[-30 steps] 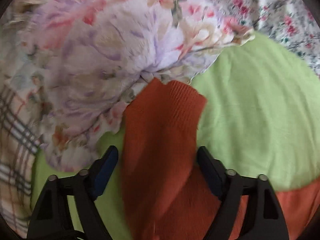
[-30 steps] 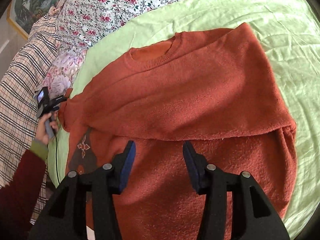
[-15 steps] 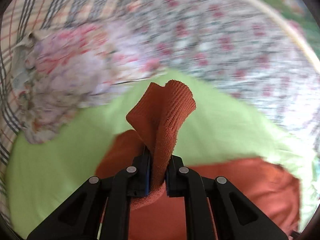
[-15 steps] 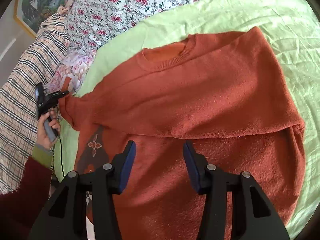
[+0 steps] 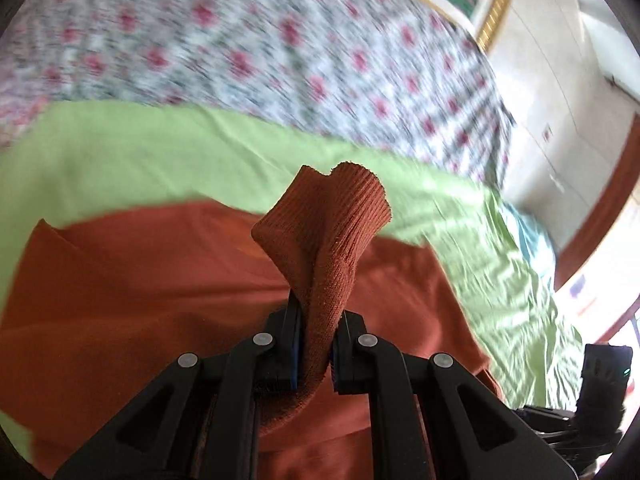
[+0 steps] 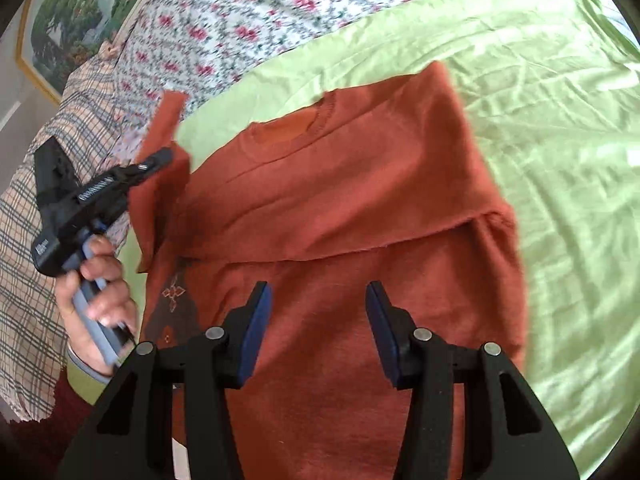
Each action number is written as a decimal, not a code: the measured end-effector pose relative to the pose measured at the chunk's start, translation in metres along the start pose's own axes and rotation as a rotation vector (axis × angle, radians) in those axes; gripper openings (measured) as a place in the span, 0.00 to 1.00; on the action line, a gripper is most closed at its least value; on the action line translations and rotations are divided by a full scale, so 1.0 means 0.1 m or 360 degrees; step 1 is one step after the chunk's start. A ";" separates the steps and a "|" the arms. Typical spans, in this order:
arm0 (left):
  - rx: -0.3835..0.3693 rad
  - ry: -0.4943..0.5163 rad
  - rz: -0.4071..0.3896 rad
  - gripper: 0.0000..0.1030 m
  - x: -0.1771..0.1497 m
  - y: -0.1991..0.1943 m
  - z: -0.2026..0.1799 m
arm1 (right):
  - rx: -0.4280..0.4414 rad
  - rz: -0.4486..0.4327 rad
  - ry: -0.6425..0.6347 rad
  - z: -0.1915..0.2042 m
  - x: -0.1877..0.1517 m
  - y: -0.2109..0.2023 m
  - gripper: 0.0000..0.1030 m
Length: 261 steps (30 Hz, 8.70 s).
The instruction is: Fold small clothes
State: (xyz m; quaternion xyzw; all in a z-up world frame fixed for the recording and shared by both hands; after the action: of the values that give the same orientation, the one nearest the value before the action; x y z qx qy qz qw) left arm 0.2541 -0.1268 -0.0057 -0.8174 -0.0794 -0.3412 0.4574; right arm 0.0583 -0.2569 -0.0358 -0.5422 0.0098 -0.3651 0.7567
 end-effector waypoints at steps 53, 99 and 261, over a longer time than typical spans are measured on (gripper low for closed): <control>0.0737 -0.0297 0.0193 0.59 -0.87 -0.57 2.03 | 0.0162 -0.0175 0.0324 -0.27 0.81 0.30 0.33; 0.0522 -0.0584 0.0117 0.22 -0.95 -0.86 2.20 | -0.0263 -0.0191 0.0161 -0.56 0.82 0.24 0.24; 0.0101 -0.0521 -0.0010 0.20 -0.08 -0.19 2.22 | 0.0247 -0.0031 0.0186 -1.08 1.41 0.38 0.14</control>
State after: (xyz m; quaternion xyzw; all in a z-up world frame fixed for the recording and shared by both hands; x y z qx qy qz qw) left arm 0.3476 0.0634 -0.0749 -0.8470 -0.1662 -0.2021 0.4629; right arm 0.1380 -0.4181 -0.0582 -0.4599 0.0202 -0.4031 0.7909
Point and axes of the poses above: each gripper's, at about its wrist camera, not at the fingertips, and y roughly the way its jaws point, z to its left, x to its top, the point moved 6 cm from there along y, roughly the way its jaws point, and after that the axes turned 6 degrees about z, right-handed, at the moved point
